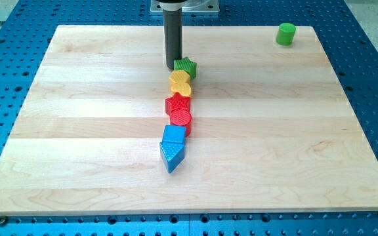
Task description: Push the hexagon slightly to the right
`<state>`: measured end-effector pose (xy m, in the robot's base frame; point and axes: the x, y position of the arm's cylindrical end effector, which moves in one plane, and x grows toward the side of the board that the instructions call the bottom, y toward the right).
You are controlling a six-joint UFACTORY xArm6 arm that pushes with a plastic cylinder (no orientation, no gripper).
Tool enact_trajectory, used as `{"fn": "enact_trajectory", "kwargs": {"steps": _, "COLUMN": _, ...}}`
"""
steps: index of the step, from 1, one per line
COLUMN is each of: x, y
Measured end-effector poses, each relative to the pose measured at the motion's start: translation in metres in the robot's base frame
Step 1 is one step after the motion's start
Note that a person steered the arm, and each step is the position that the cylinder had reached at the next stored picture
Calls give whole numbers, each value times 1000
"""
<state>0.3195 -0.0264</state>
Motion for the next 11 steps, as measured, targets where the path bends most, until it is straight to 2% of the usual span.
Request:
{"fn": "enact_trajectory", "kwargs": {"steps": 2, "x": 19, "y": -38}}
{"fn": "enact_trajectory", "kwargs": {"steps": 3, "x": 44, "y": -33}}
{"fn": "enact_trajectory", "kwargs": {"steps": 4, "x": 49, "y": -32}}
{"fn": "enact_trajectory", "kwargs": {"steps": 11, "x": 49, "y": -15}}
